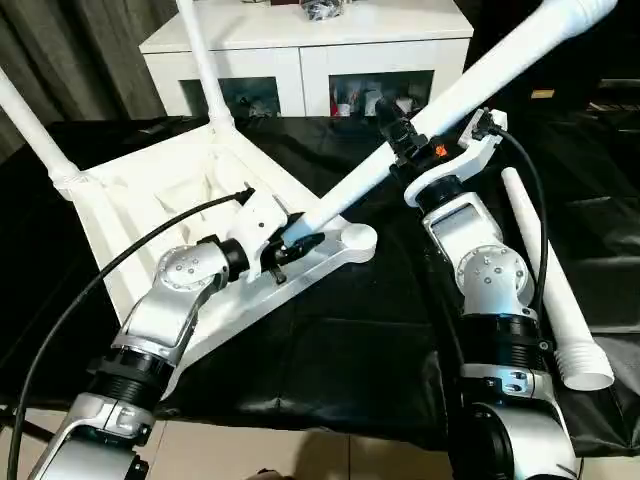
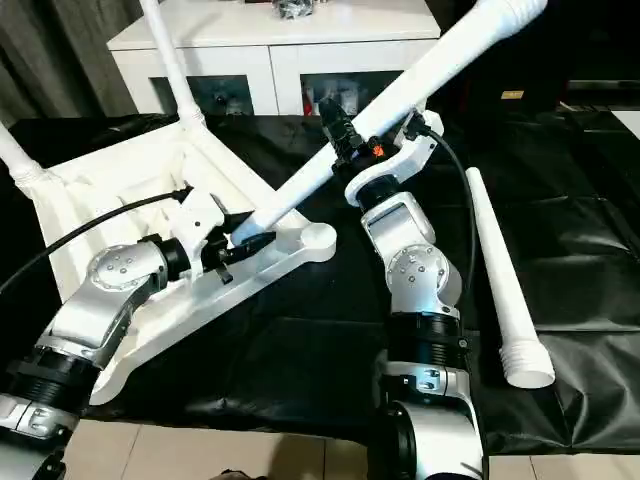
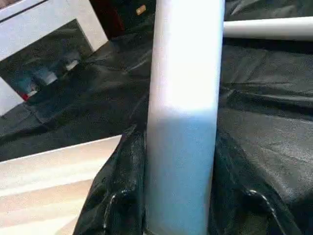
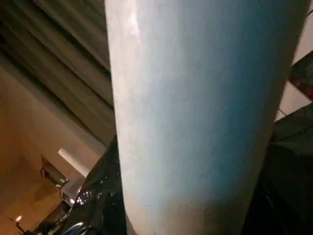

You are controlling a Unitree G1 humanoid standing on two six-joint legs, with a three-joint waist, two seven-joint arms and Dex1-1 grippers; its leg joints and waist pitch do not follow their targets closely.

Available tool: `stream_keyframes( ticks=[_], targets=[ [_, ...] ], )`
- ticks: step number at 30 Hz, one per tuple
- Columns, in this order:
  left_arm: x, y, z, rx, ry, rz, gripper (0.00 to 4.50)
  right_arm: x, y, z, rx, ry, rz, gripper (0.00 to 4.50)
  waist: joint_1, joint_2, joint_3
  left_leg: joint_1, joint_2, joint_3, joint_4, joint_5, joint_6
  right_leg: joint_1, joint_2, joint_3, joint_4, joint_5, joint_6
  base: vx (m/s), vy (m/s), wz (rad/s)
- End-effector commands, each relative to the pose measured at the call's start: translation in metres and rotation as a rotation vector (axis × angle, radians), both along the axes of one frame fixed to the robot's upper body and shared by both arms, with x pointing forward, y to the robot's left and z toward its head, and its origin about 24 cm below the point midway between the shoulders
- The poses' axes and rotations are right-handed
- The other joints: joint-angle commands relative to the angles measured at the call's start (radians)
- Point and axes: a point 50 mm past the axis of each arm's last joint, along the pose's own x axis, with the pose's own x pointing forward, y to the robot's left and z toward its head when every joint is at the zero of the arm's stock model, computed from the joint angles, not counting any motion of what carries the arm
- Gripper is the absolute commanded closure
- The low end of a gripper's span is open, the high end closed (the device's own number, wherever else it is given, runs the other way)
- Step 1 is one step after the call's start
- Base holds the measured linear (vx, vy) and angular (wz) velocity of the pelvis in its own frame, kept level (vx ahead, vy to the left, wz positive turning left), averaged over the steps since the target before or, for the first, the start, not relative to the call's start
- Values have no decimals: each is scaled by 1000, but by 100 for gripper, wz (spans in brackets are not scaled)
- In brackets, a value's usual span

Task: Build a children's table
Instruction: Insert table leg to table base

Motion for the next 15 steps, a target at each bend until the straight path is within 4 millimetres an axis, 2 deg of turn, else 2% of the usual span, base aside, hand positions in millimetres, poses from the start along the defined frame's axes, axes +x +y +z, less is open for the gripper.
stream_keyframes(
  ticks=[1,2,3,4,5,7,8,11,12,13,15],
  targets=[
    [1,9,9,-51,-27,38,304,0,2,1,-39,3,2,298,3,1,-81,30,44,-24,-77,-246,-23,44,-53,33,-56,-111,-211,0,0,0],
    [1,10,10,-61,-31,37,304,0,2,0,-56,12,-7,298,3,1,-82,30,45,-24,-76,-243,-24,43,-52,33,-56,-111,-211,0,0,0],
    [0,11,16,-106,-46,40,306,2,1,-2,-99,18,-14,228,3,2,-81,30,45,-23,-76,-241,-25,43,-52,33,-56,-112,-211,0,0,0],
    [0,12,18,-120,-51,41,306,2,1,-3,-113,14,-12,228,3,1,-82,30,45,-24,-76,-239,-26,43,-51,33,-55,-109,-212,0,0,0],
    [-1,13,23,-147,-66,42,306,2,0,-4,-152,3,-9,223,1,-14,-80,28,45,-21,-77,-238,-26,43,-50,33,-57,-110,-214,0,0,0],
    [-2,15,32,-197,-89,47,307,2,-2,-5,-210,-7,-17,194,5,-10,-81,29,45,-20,-74,-235,-28,43,-53,34,-54,-115,-221,0,0,0],
    [-2,18,38,-221,-106,51,310,3,-3,-7,-224,0,-27,186,5,-12,-80,29,44,-20,-74,-236,-18,43,-53,35,-56,-128,-216,0,0,0],
    [-1,24,47,-243,-125,66,312,4,-9,-10,-244,13,-38,163,5,-10,-79,29,44,-20,-74,-231,-13,42,-52,35,-59,-146,-210,0,0,0],
    [-1,29,51,-232,-136,81,312,4,-13,-11,-246,15,-38,151,3,-29,-78,28,45,-18,-75,-228,-10,42,-49,35,-60,-146,-209,0,0,0],
    [0,32,51,-226,-138,87,312,3,-15,-10,-244,14,-36,142,6,-22,-80,29,44,-20,-74,-222,-9,44,-52,35,-55,-146,-210,0,0,0],
    [0,37,52,-213,-137,99,313,1,-18,-10,-262,3,-25,130,6,-19,-79,29,44,-20,-73,-214,-5,42,-50,35,-57,-152,-203,0,0,0]
  ],
)
